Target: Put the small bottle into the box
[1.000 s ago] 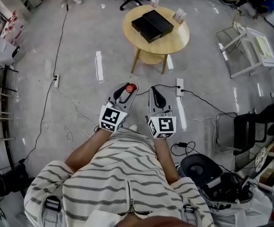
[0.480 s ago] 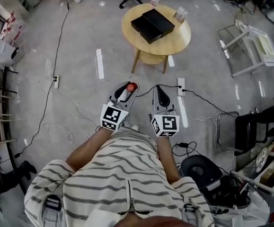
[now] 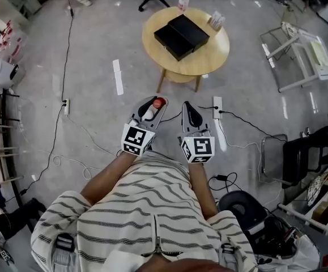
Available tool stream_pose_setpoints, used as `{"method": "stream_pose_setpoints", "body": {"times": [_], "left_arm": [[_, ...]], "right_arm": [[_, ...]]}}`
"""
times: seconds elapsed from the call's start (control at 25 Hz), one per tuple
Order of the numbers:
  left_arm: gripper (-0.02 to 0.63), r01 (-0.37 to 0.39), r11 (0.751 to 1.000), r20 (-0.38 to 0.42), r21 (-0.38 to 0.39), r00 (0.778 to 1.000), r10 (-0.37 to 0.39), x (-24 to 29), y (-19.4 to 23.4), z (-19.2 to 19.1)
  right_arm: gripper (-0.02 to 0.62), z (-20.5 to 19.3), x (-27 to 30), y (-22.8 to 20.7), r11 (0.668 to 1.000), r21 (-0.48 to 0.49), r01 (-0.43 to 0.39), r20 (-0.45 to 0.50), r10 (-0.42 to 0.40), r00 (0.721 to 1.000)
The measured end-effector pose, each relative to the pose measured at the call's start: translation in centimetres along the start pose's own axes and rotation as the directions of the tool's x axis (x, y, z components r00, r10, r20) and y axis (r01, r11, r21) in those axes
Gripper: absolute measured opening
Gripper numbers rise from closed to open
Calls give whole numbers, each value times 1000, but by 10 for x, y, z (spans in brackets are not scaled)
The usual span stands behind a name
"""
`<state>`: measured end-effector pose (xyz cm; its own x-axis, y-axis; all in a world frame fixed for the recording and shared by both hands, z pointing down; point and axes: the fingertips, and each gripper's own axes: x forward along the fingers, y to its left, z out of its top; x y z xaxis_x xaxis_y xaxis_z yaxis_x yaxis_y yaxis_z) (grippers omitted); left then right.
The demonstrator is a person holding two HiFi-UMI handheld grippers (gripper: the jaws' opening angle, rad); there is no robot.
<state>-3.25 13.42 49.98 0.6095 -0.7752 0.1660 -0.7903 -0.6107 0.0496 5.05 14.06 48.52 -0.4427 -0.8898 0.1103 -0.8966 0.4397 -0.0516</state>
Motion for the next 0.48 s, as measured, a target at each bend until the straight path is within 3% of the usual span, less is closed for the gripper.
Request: {"method": "stream_pose_setpoints", "body": {"times": [0.48], "left_arm": [[153,65,997,-16,34,998,-65,81,88,35]], "right_arm": [[9,35,119,-28,999,-12,38,-19,-38,999]]}}
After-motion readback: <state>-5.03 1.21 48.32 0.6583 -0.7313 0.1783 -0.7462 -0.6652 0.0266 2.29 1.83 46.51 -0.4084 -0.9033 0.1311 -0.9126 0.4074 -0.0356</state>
